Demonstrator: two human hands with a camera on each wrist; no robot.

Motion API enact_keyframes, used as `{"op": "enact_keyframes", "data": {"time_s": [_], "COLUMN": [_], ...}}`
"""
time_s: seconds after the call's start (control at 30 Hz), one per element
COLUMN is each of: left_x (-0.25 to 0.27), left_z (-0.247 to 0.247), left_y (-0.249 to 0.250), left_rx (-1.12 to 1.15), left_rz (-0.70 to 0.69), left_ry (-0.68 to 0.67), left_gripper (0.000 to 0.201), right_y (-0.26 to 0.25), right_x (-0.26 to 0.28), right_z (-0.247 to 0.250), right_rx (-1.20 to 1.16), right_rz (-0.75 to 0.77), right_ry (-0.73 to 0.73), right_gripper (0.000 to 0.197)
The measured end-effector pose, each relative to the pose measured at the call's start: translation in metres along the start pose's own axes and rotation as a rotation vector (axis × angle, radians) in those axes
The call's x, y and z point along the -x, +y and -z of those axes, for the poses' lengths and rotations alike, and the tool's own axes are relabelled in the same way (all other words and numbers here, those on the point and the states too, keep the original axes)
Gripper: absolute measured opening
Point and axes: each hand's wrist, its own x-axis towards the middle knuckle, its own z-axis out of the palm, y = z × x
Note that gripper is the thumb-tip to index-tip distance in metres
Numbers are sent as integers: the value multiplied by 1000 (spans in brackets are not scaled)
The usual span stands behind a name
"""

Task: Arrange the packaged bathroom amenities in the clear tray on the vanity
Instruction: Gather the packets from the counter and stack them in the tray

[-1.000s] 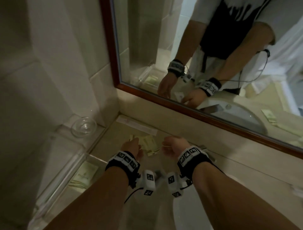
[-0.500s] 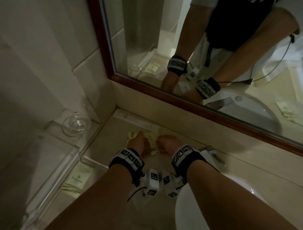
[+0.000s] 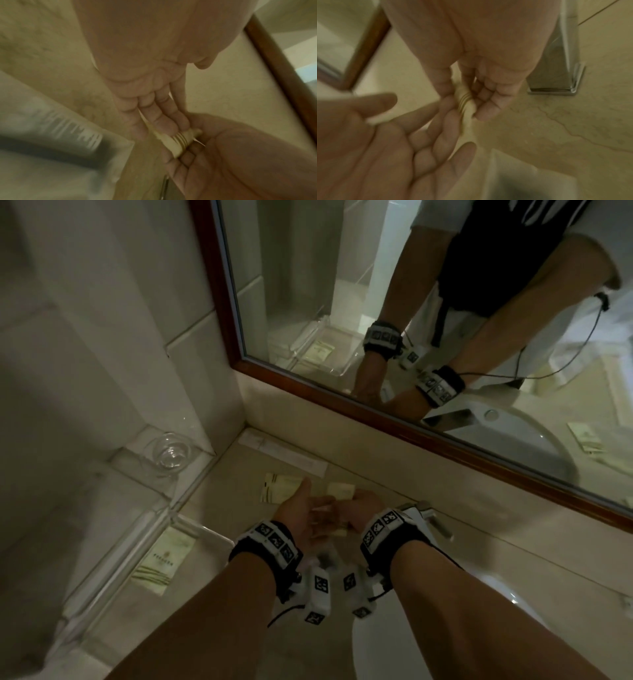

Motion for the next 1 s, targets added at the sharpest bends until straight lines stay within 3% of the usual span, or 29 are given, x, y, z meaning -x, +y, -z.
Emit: {"op": "enact_keyframes", "data": {"time_s": [0.07, 0.2, 0.43, 0.53, 0.7, 1.0], "left_x": [15, 45, 101, 123, 154, 146], "left_z": [0, 10, 60, 90, 142, 212], "left_y": [2, 5, -16, -26, -51, -96], "left_rx": [-52, -132, -6, 25, 72, 124], "left_rz": [-56, -150, -261, -305, -332, -255], "left_ry": [47, 163, 201, 292, 368, 515], "left_gripper": [56, 14, 13, 19, 10, 18], "right_y": [-4, -12, -36, -38, -33, -15], "right_x": [4, 13, 65, 81, 91, 87], "right_z": [4, -3, -58, -87, -134, -190], "right_rx": [-51, -191, -281, -218, -62, 119], "right_rz": [8, 14, 91, 136, 224, 142], "right_ry": [18, -22, -168, -188, -166, -164], "right_gripper": [9, 27, 14, 5, 3, 11]}}
